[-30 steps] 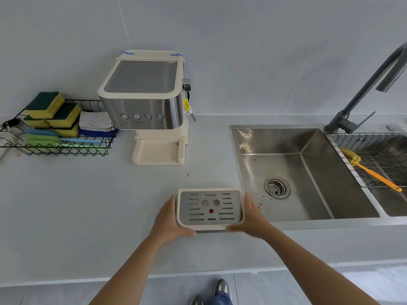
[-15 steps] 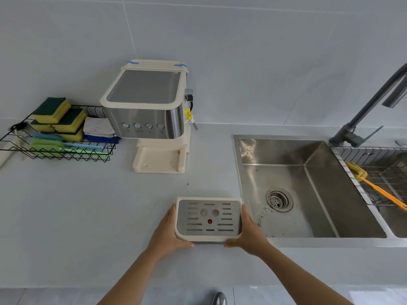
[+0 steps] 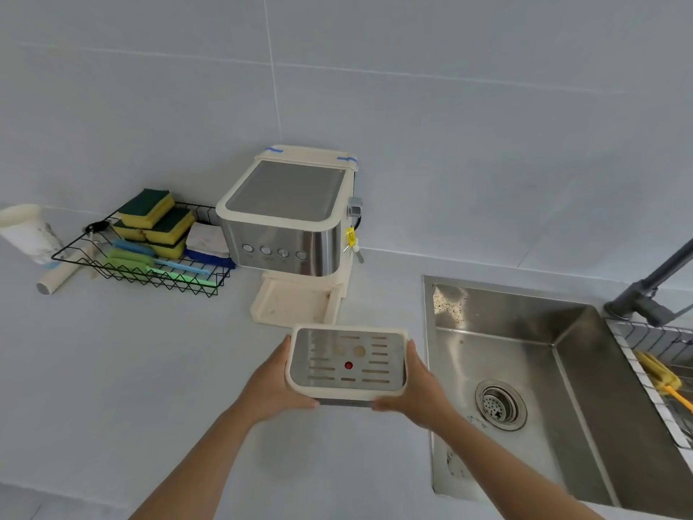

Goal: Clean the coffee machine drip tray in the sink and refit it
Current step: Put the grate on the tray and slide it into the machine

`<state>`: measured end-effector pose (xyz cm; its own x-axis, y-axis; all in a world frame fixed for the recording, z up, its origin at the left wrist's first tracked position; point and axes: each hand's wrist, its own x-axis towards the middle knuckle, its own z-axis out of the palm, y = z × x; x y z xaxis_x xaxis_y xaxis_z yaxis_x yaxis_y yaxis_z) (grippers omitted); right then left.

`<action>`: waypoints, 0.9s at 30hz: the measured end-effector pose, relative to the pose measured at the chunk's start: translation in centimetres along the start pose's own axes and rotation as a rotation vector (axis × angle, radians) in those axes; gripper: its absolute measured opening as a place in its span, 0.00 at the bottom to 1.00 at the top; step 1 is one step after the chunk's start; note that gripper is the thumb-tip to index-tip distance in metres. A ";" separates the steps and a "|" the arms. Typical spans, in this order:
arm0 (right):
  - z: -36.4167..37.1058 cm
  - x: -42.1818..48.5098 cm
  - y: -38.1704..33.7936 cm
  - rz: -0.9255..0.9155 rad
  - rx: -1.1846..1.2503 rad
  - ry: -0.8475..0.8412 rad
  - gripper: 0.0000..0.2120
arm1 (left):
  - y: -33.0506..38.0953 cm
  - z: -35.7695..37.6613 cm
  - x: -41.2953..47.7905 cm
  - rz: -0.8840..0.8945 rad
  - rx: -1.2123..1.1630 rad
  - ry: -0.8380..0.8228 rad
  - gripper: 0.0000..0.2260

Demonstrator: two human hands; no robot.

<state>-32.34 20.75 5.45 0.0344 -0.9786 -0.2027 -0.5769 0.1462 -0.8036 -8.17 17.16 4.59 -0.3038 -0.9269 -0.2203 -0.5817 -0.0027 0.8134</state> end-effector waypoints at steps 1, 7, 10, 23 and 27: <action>0.1 0.5 -0.4 -0.015 0.002 -0.004 0.40 | 0.0 -0.6 0.2 -0.003 -0.002 0.008 0.43; 2.0 4.2 -2.4 -0.079 0.052 -0.018 0.40 | -1.1 -4.1 2.0 -0.020 0.018 0.012 0.45; 3.6 6.0 -3.3 -0.081 0.070 -0.009 0.41 | -2.4 -6.0 3.3 -0.017 0.023 0.004 0.44; 9.4 12.1 -5.6 0.082 0.075 0.082 0.44 | -8.7 -11.6 10.4 0.001 0.075 -0.125 0.43; 9.4 13.2 -5.6 0.092 0.035 0.081 0.44 | -9.3 -11.4 12.0 -0.024 0.093 -0.156 0.46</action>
<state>-20.99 8.31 2.06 -0.0841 -0.9692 -0.2316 -0.5460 0.2393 -0.8029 2.17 1.78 0.47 -0.3980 -0.8576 -0.3258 -0.6550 0.0170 0.7554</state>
